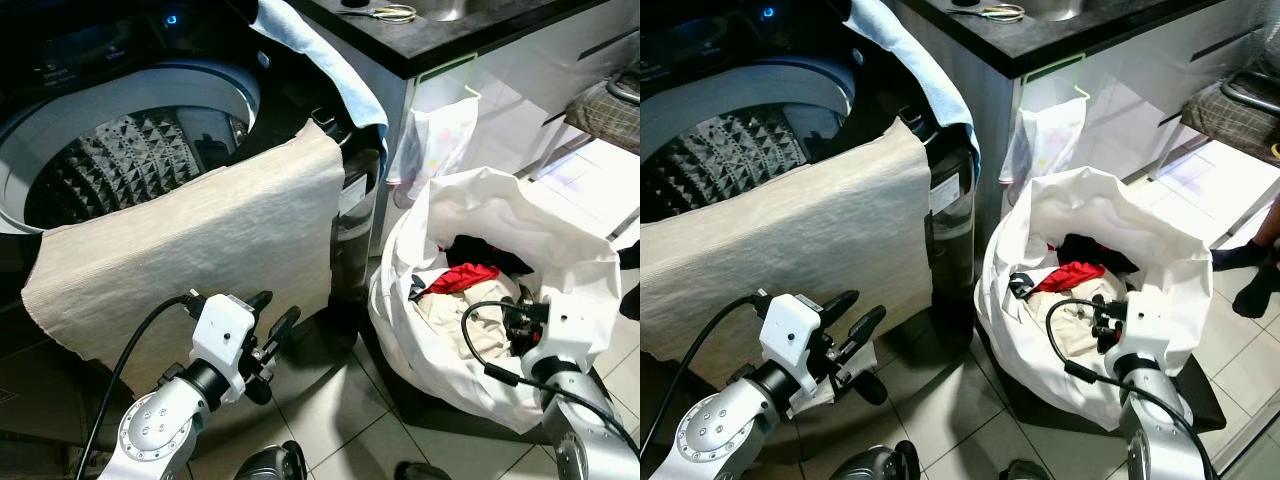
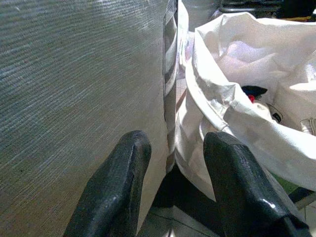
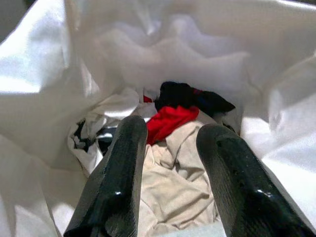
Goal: Clothes washing
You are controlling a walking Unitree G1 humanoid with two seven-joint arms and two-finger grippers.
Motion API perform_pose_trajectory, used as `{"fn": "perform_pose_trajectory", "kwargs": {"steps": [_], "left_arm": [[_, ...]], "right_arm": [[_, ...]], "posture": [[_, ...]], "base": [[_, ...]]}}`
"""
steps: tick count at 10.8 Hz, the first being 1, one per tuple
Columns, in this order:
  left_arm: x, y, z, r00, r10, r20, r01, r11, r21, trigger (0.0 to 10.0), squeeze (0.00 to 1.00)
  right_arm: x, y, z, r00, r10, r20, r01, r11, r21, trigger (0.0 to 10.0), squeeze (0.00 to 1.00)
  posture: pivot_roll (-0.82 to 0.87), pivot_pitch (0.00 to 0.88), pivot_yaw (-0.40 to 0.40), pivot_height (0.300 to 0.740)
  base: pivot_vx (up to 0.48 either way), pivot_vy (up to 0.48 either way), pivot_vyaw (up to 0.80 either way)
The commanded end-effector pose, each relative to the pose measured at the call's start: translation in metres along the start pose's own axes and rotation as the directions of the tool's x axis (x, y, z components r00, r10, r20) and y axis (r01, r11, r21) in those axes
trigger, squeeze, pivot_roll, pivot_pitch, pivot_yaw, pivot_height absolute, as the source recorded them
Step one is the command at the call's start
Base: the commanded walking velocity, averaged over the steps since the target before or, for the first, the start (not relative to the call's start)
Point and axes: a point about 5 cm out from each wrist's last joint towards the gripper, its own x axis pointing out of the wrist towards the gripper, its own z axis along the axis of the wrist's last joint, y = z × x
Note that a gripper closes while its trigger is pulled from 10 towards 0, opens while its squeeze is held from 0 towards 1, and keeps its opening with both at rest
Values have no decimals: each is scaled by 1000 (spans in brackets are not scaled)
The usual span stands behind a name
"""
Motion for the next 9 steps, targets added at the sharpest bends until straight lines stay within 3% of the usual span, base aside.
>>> {"fn": "perform_pose_trajectory", "kwargs": {"steps": [1, 2, 3, 4, 5, 9], "left_arm": [[1, 3, 3, 1000, 10, 9, -10, 1000, 2, 10000, 0], [5, 8, 4, 1000, 22, 17, -22, 1000, -4, 10000, 0], [8, 12, 2, 999, 37, 23, -38, 999, 13, 10000, 0], [9, 13, 4, 999, 30, 32, -31, 999, 14, 10000, 0], [12, 13, 3, 999, 40, 29, -39, 999, -27, 10000, 0], [13, 11, 0, 999, 43, 19, -43, 999, -7, 10000, 0]], "right_arm": [[2, -2, 0, 1000, -9, -9, 9, 1000, 6, 10000, 0], [6, 4, 7, 1000, 24, 18, -25, 1000, 7, 10000, 0], [4, 23, 14, 990, 133, 55, -134, 991, 18, 10000, 0], [3, 32, 19, 981, 175, 80, -179, 983, 45, 10000, 0], [4, 43, 19, 978, 183, 103, -193, 977, 92, 10000, 0], [-6, 43, -13, 996, 87, -19, -85, 992, 93, 10000, 0]], "posture": [[-45, 142, 99, 740], [-49, 130, 110, 740], [-53, 125, 113, 740], [-54, 97, 118, 740], [-40, 109, 115, 740], [-48, 57, 116, 740]], "base": [[0, 0, 0], [0, 0, 0], [0, 0, 0], [0, 0, 0], [0, 0, 0], [0, 0, 0]]}}
